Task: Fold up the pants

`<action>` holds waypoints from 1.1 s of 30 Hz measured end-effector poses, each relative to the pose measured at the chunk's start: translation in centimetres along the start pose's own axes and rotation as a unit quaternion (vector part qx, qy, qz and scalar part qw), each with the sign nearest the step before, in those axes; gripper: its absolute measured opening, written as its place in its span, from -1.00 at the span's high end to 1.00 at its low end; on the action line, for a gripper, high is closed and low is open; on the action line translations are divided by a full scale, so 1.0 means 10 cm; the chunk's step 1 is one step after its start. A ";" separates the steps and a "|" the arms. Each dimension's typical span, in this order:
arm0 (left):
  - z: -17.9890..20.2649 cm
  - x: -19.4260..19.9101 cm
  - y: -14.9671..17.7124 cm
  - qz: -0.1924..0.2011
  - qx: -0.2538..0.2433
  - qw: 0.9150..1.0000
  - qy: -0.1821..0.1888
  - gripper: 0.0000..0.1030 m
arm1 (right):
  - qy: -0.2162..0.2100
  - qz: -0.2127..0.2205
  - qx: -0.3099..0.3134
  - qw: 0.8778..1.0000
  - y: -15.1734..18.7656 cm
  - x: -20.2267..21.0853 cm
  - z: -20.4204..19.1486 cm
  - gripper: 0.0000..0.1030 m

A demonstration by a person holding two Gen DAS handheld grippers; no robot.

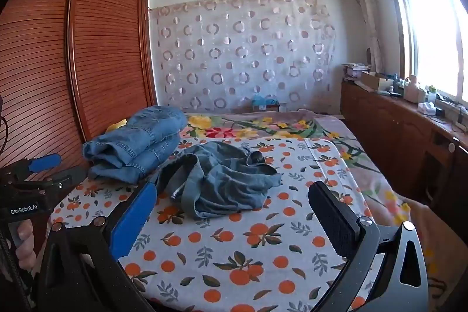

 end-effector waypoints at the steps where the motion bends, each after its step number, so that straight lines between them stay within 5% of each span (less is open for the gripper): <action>1: 0.00 0.00 0.00 0.000 0.000 1.000 0.000 -0.74 | 0.001 0.001 -0.001 1.000 0.00 0.00 0.00 -1.00; 33: 0.00 0.00 0.00 0.005 0.002 1.000 0.001 -0.74 | 0.003 0.004 0.002 1.000 0.01 0.01 0.00 -1.00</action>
Point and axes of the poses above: each gripper's, at about its wrist camera, not at the fingertips, and x roughly against the way its jaws point, z to its right, y to its underside, the point moved 1 cm from there along -x, roughly the way its jaws point, and after that the axes turned 1 degree about y, right-handed, at the moved point
